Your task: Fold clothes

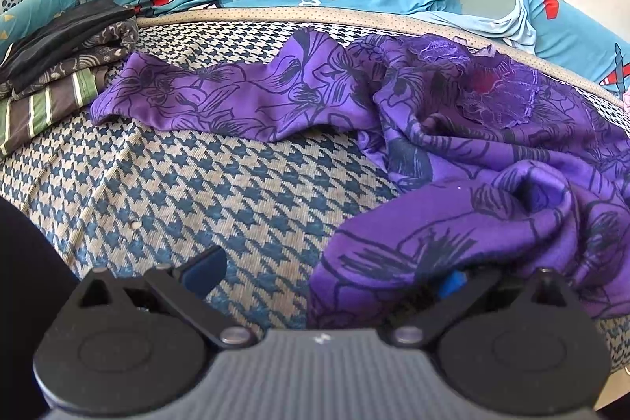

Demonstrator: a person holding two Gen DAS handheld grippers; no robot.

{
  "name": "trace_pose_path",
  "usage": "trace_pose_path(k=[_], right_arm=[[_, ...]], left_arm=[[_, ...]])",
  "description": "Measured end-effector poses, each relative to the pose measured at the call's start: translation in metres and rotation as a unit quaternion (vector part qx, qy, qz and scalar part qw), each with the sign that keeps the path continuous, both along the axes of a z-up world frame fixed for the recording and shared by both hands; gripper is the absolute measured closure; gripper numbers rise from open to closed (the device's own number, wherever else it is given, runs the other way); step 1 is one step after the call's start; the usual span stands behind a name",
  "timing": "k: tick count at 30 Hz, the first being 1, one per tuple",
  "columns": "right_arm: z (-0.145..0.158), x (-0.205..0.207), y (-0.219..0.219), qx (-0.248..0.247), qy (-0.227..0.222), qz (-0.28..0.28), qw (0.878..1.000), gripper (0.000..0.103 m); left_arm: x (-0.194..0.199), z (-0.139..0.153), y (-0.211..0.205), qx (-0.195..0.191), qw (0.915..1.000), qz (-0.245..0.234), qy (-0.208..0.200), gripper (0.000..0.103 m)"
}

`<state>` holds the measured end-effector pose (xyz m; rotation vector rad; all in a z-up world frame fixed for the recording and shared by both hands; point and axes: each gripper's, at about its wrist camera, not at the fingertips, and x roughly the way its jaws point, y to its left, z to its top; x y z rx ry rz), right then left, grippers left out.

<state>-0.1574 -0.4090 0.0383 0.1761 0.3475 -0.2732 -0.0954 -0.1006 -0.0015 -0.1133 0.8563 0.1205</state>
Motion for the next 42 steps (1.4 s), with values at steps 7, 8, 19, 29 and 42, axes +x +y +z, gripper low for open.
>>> trace_pose_path(k=[7, 8, 19, 29, 42], right_arm=[[0.003, -0.024, -0.007, 0.013, -0.009, -0.023, 1.000, 0.092], [0.004, -0.026, -0.008, 0.016, -0.009, -0.028, 0.999, 0.092], [0.015, -0.040, -0.004, 0.029, -0.003, -0.024, 0.999, 0.070], [0.036, -0.054, -0.005, 0.018, 0.023, -0.002, 1.000, 0.047], [0.055, -0.063, 0.002, -0.025, 0.061, 0.021, 0.998, 0.025]], left_arm=[[-0.003, 0.001, 0.002, -0.002, 1.0000, 0.003, -0.004, 0.000], [-0.003, 0.001, 0.003, -0.002, 1.0000, 0.004, -0.004, 0.000], [-0.008, 0.016, 0.008, -0.010, 0.9992, 0.023, -0.033, 0.000], [-0.001, 0.041, 0.023, -0.026, 0.9977, 0.035, -0.051, 0.000], [0.041, 0.070, 0.039, -0.016, 0.9978, 0.024, -0.059, 0.000]])
